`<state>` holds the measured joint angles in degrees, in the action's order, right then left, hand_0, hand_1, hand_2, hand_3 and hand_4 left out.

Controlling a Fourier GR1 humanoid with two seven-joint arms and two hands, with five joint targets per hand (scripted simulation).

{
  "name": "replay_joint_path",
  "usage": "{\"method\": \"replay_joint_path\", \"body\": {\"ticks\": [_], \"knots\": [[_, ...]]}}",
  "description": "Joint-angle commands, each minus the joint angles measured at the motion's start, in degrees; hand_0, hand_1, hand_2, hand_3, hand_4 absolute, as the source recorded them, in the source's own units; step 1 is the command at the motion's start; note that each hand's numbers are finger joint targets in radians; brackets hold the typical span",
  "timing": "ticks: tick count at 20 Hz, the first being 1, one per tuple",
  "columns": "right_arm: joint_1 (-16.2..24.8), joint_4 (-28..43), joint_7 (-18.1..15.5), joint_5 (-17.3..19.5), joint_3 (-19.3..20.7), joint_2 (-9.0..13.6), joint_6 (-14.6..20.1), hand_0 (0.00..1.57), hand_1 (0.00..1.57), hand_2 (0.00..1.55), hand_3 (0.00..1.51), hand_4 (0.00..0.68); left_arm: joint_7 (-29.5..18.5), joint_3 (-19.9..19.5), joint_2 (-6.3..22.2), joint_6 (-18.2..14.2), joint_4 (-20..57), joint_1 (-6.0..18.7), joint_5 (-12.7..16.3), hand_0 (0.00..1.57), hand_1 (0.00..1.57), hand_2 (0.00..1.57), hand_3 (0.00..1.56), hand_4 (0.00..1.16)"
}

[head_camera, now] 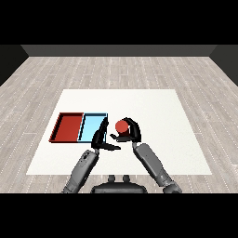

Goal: Pick the red can and put it in the red box

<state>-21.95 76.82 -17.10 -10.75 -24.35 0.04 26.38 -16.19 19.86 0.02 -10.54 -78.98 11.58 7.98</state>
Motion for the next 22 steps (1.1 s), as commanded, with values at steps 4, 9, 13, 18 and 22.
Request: {"method": "replay_joint_path", "body": {"ticks": [4, 9, 13, 18, 22], "knots": [[-3.3, -2.4, -0.6, -0.5, 1.6, 0.0, -0.9, 1.44, 1.44, 1.44, 1.39, 0.631, -3.3, 3.5, 0.0, -1.6, 5.5, 1.6, 4.2, 0.0, 0.0, 0.0, 0.0, 0.0], [-2.0, -0.3, 1.4, -0.1, -1.4, 0.0, 1.8, 1.44, 1.44, 1.43, 1.38, 0.637, -2.2, 8.2, 0.0, -5.7, 5.6, 1.0, 4.4, 0.0, 0.0, 0.0, 0.0, 0.0], [-5.9, -3.2, 0.1, -3.9, -2.2, 0.0, 1.9, 1.44, 1.44, 1.44, 1.38, 0.628, -0.6, 6.1, 0.0, -4.0, 5.3, 3.9, 6.1, 0.0, 0.0, 0.0, 0.0, 0.0], [-5.3, 1.3, 2.0, -6.3, -7.3, 0.0, 6.3, 1.48, 1.48, 1.44, 1.37, 0.621, -2.0, 6.3, 0.0, -3.9, 6.9, 4.9, 8.4, 0.0, 0.0, 0.0, 0.0, 0.0], [-8.4, -2.1, 1.0, -8.8, -10.8, 0.0, 9.8, 1.49, 1.49, 1.45, 1.38, 0.617, -8.7, 8.2, 0.0, -2.7, 13.7, 6.1, 9.6, 0.0, 0.0, 0.0, 0.0, 0.0]]}}
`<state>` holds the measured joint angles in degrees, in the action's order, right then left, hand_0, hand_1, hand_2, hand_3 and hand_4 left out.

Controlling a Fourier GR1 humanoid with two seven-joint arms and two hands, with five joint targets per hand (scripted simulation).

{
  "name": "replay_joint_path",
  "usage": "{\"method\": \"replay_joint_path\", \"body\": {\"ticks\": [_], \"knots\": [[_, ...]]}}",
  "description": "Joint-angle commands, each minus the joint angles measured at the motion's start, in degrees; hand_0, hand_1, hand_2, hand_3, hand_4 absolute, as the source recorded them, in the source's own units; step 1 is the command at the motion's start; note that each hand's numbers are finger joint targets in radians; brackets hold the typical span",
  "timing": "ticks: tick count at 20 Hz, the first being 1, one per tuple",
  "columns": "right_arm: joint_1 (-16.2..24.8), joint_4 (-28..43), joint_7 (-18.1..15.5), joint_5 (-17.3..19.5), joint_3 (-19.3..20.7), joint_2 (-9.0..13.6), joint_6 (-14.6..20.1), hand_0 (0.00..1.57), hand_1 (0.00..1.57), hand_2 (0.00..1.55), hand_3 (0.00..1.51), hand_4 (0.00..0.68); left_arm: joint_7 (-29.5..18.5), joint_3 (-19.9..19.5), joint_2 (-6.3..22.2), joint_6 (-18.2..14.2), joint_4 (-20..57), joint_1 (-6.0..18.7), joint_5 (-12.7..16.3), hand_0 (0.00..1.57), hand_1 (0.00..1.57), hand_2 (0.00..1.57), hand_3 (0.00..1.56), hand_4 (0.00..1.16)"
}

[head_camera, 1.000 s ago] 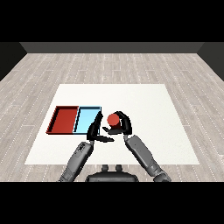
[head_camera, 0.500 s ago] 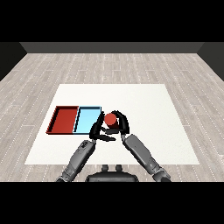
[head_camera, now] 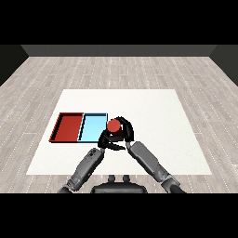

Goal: Pick the red can and put it in the red box

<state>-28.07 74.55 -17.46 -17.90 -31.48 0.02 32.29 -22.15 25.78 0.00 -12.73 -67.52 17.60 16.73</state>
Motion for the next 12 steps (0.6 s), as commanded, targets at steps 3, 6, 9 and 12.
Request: {"method": "replay_joint_path", "body": {"ticks": [3, 6, 9, 12], "knots": [[-2.0, -2.2, -2.2, -2.1, -1.0, 0.0, -0.7, 1.49, 1.49, 1.45, 1.38, 0.617, 3.0, 0.6, 0.0, -0.5, -5.0, -0.7, -0.5, 0.0, 0.0, 0.0, 0.0, 0.0], [-0.5, -1.4, -2.9, -1.8, -5.6, 0.0, 3.6, 1.48, 1.48, 1.46, 1.37, 0.632, 2.6, 3.9, 0.0, -4.7, -3.2, 1.6, 1.2, 0.0, 0.0, 0.0, 0.0, 0.0], [-1.7, 1.6, 2.0, -1.9, -3.6, 0.0, 2.2, 1.49, 1.49, 1.46, 1.37, 0.646, -2.3, 0.2, 0.0, -1.1, 6.0, 5.3, 2.3, 0.0, 0.0, 0.0, 0.0, 0.22], [-2.9, -2.8, -2.0, -4.3, -5.3, 0.0, 2.8, 1.46, 1.46, 1.45, 1.37, 0.626, 4.6, 1.6, 0.0, -12.5, -1.3, 2.8, -2.0, 0.0, 0.0, 0.0, 0.0, 0.6]]}}
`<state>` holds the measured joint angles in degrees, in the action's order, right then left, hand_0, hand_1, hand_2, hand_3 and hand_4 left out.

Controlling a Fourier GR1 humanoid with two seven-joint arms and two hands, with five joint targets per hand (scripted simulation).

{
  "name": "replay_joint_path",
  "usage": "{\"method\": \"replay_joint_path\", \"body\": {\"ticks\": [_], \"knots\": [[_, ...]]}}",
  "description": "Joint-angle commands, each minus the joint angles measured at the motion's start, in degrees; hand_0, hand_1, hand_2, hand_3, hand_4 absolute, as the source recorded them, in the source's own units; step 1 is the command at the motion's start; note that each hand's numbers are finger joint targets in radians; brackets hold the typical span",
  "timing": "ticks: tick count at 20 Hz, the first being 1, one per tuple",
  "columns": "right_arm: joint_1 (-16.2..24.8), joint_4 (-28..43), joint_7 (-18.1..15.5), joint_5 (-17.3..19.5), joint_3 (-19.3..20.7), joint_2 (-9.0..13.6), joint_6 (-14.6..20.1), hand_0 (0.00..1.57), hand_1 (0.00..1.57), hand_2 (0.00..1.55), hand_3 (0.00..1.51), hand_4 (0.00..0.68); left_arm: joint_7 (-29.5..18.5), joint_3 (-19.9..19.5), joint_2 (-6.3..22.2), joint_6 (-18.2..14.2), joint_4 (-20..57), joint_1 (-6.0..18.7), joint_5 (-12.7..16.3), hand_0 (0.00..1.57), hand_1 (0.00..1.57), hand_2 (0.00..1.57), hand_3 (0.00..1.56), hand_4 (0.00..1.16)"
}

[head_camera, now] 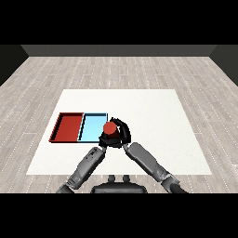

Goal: Pick the red can and put it in the red box

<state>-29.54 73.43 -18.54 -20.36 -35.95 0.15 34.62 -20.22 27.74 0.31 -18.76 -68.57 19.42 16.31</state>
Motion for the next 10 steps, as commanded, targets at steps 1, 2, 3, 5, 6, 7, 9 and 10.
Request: {"method": "replay_joint_path", "body": {"ticks": [1, 2, 3, 5, 6, 7, 9, 10], "knots": [[-1.8, -1.5, 0.5, 1.7, 0.8, -0.1, -0.7, 1.47, 1.47, 1.45, 1.37, 0.629, 0.6, -0.3, -0.3, -9.1, 1.3, -0.7, -0.6, 0.61, 0.61, 0.63, 0.0, 0.61], [-0.9, 0.4, 1.8, 1.8, 1.2, 1.4, -2.3, 1.47, 1.47, 1.45, 1.37, 0.626, 3.4, -0.9, -0.3, -10.9, -0.6, 1.4, 1.2, 0.74, 0.74, 0.89, 0.71, 0.82], [0.9, -2.5, -1.3, -0.1, -0.1, -0.1, -1.1, 1.41, 1.41, 1.45, 1.37, 0.627, -2.2, -0.6, -0.3, -10.4, 5.1, 3.9, 6.4, 1.33, 1.33, 1.41, 1.36, 0.95], [-0.2, -0.4, -1.7, -3.2, -6.1, -0.1, 4.7, 1.47, 1.47, 1.45, 1.37, 0.628, 2.1, 1.2, -0.3, -13.0, 3.1, 1.9, 2.9, 1.57, 1.57, 1.53, 1.43, 0.92], [-0.6, -0.6, -2.4, -3.3, -4.1, -0.1, 2.4, 1.53, 1.53, 1.46, 1.38, 0.626, 5.6, 0.0, -0.3, -12.3, 5.1, 5.4, 3.1, 1.57, 1.57, 1.5, 1.38, 0.91], [-1.0, 0.7, 0.7, -1.2, -2.4, -0.1, 2.6, 1.52, 1.52, 1.46, 1.38, 0.623, 7.0, 4.0, -0.3, -16.6, -0.3, 2.2, 1.4, 1.53, 1.53, 1.47, 1.37, 0.86], [0.3, -0.9, -2.2, -1.1, -1.1, -0.1, -0.7, 1.55, 1.55, 1.46, 1.38, 0.605, 2.1, 0.3, -0.3, -13.7, 6.9, 4.9, 1.6, 1.52, 1.52, 1.49, 1.4, 0.86], [-1.9, -0.4, 0.3, -1.5, -2.1, -0.1, 0.9, 1.54, 1.54, 1.46, 1.38, 0.606, 5.9, -0.2, -0.3, -14.4, 1.2, 2.5, 0.4, 1.55, 1.55, 1.51, 1.41, 0.91]]}}
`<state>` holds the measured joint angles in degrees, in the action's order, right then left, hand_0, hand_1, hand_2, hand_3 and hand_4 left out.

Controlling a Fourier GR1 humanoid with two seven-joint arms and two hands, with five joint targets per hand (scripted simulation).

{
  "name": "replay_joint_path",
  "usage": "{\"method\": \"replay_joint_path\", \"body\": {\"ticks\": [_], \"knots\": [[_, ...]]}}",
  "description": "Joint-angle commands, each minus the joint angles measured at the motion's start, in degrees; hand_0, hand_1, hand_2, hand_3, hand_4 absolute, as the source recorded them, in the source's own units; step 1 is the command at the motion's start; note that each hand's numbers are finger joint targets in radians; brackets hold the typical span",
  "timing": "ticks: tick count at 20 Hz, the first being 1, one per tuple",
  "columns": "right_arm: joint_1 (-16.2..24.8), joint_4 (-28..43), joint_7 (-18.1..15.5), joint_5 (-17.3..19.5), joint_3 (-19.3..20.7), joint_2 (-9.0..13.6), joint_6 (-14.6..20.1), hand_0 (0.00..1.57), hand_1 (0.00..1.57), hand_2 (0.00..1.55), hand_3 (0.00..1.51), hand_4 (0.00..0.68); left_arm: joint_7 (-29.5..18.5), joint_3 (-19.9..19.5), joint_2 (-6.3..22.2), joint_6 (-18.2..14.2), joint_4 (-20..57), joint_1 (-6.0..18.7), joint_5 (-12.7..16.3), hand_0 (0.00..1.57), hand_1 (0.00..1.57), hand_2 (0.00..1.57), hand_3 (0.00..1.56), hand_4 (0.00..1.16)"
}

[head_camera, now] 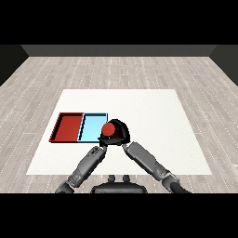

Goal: Pick the red can and put it in the red box

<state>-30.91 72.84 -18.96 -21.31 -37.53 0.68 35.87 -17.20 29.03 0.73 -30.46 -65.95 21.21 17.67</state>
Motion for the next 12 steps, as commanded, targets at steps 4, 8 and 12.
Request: {"method": "replay_joint_path", "body": {"ticks": [4, 8, 12], "knots": [[1.7, 4.3, 3.9, 2.6, -1.3, -0.6, 1.9, 1.45, 1.45, 1.44, 1.38, 0.615, -4.5, 0.2, -0.7, -7.4, 5.6, 5.6, 3.7, 1.57, 1.57, 1.51, 1.4, 1.02], [0.9, 2.8, 1.5, -1.2, 2.1, -0.6, -2.2, 1.45, 1.45, 1.44, 1.38, 0.597, -1.6, -2.5, -0.7, -5.5, -1.6, 0.5, -2.0, 1.57, 1.57, 1.53, 1.43, 0.97], [-1.7, -1.4, 0.7, -0.5, 1.3, -0.7, -1.4, 0.0, 0.0, 0.0, 0.0, 0.0, -1.4, -1.4, -0.7, -7.4, -1.5, 1.3, -2.1, 1.57, 1.57, 1.53, 1.45, 1.12]]}}
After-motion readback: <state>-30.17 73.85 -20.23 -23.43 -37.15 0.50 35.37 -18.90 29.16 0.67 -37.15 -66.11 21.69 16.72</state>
